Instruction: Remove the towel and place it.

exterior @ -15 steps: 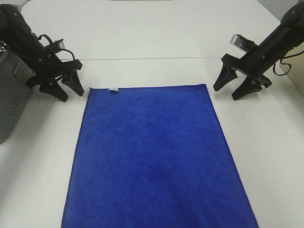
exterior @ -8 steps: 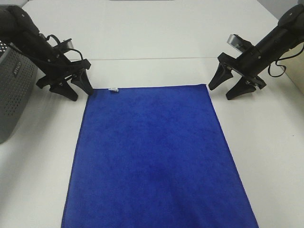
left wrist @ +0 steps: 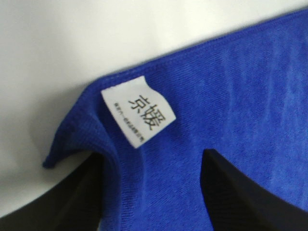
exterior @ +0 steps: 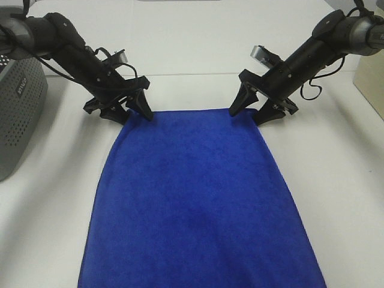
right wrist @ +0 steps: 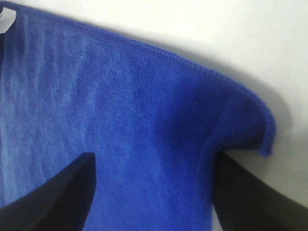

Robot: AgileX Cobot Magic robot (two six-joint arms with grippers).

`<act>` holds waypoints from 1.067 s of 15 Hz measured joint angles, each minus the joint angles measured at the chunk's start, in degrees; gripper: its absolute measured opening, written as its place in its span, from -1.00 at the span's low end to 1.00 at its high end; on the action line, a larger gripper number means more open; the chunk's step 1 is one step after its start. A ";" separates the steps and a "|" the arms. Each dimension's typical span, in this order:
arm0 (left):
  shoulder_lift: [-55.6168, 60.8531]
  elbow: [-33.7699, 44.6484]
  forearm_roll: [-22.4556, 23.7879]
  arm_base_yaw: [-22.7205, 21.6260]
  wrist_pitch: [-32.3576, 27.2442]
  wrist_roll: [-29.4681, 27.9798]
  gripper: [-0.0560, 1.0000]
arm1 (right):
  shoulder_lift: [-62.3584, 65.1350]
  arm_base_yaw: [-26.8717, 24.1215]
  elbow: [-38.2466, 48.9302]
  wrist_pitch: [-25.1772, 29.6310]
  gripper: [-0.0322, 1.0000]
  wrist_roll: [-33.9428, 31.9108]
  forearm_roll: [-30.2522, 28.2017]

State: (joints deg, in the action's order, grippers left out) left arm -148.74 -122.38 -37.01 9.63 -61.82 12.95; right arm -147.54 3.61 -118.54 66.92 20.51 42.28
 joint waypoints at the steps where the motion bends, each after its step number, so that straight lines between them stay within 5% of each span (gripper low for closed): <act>1: -0.06 -0.06 -0.29 0.29 0.52 0.00 0.12 | 0.00 0.17 0.00 -0.34 0.31 0.00 -0.46; 3: -0.34 -0.06 -0.29 0.34 1.09 0.00 -0.11 | -0.06 0.17 0.00 -1.43 0.01 -0.11 -2.52; 6: -0.80 -0.06 0.57 0.34 3.04 1.78 -0.80 | -0.29 0.34 0.00 -3.55 -0.79 -0.06 -5.44; 7: -0.86 -0.06 0.57 0.34 3.21 2.69 -0.87 | -0.29 0.34 0.00 -3.95 -0.90 0.00 -5.61; 12: -0.97 -0.63 0.80 0.46 3.90 4.47 -0.88 | -0.46 0.40 -1.15 -5.56 -0.90 1.09 -6.25; 16: -2.29 -6.59 5.33 0.57 6.53 4.70 -0.88 | -1.72 0.46 -6.93 -9.40 -0.90 1.32 -12.55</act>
State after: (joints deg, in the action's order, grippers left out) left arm -151.03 -128.97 -31.68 10.20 -55.29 17.65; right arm -149.26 4.07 -125.48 57.52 21.83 29.74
